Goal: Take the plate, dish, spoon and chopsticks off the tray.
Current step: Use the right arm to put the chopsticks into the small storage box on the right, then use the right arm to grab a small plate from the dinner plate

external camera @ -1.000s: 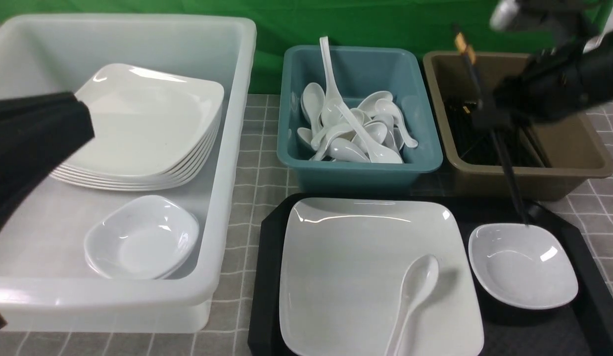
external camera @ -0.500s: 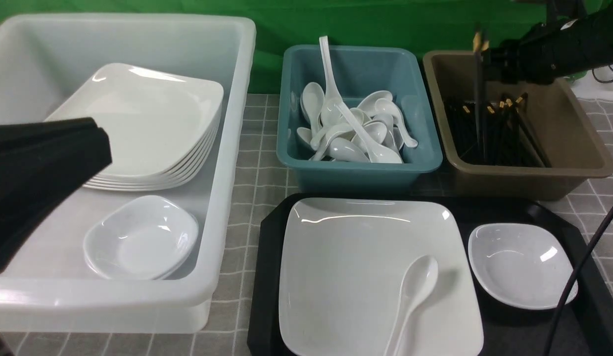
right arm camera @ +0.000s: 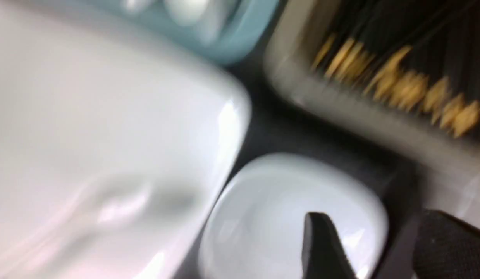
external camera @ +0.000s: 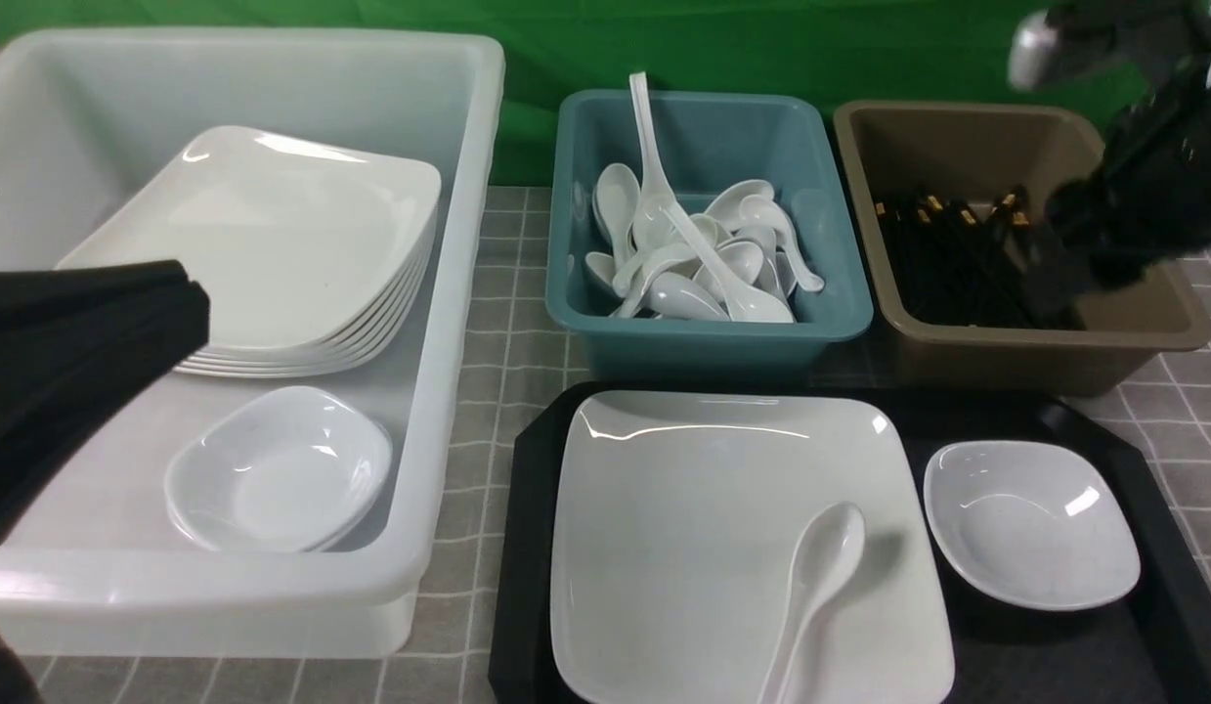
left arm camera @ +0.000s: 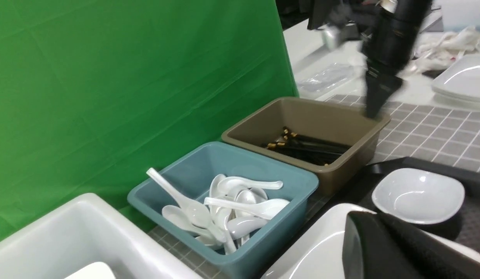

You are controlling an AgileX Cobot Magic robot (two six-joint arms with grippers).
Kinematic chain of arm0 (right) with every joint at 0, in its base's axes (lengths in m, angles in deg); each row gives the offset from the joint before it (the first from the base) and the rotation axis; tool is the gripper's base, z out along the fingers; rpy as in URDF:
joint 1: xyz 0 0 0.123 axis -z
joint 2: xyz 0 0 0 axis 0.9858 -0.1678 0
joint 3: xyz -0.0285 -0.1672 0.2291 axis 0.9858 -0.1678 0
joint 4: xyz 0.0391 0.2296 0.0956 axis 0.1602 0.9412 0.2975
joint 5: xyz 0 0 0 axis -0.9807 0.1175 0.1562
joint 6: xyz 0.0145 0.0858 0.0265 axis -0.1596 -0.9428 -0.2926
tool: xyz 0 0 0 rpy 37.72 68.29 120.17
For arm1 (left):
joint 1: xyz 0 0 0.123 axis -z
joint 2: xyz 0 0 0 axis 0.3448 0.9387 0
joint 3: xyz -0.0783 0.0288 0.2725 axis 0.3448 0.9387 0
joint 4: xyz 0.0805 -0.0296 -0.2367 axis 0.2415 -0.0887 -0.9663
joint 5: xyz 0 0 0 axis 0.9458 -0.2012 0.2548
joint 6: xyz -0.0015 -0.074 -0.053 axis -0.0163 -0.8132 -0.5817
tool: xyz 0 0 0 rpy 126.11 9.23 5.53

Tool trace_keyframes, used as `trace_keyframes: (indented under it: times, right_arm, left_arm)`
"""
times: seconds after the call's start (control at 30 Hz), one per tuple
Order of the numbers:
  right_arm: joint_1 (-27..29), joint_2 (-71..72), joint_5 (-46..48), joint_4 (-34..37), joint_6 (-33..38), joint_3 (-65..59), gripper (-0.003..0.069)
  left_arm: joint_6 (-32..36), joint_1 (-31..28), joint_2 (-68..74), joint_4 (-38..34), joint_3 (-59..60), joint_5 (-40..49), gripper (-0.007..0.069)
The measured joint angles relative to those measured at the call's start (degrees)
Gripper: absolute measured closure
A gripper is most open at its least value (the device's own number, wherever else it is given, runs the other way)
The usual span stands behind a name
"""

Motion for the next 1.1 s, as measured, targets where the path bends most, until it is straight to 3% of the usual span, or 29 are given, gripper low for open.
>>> trace_keyframes:
  times: [0.1, 0.2, 0.3, 0.37, 0.7, 0.97, 1.1]
  right_arm:
    - [-3.7, 3.3, -4.1, -4.9, 1.4, -12.4, 0.0264]
    - [-6.4, 4.6, -12.9, -11.2, 2.3, -24.2, 0.0152]
    - [-7.0, 4.3, -19.7, -13.8, 2.4, -29.8, 0.0074]
    - [-7.2, 3.7, -22.5, -14.6, 2.5, -32.2, 0.0062]
    - [-7.2, -2.8, -33.4, -16.1, 2.5, -33.2, 0.0173]
    - [-7.3, -3.8, -34.6, -16.4, 2.7, -32.9, 0.0403]
    - [-8.4, -1.1, -31.7, -17.3, 3.1, -32.6, 0.0478]
  left_arm:
    - [0.0, 0.0, 0.0, 0.5, 0.0, 0.0, 0.0614]
    - [0.0, 0.0, 0.0, 0.5, 0.0, 0.1, 0.0614]
    - [0.0, 0.0, 0.0, 0.5, 0.0, 0.2, 0.0614]
    - [0.0, 0.0, 0.0, 0.6, 0.0, 0.4, 0.0614]
    - [0.0, 0.0, 0.0, 0.9, 0.0, 2.9, 0.0614]
    - [0.0, 0.0, 0.0, 0.9, 0.0, 3.2, 0.0614]
    - [-0.1, 0.0, 0.0, 1.0, 0.0, 4.4, 0.0614]
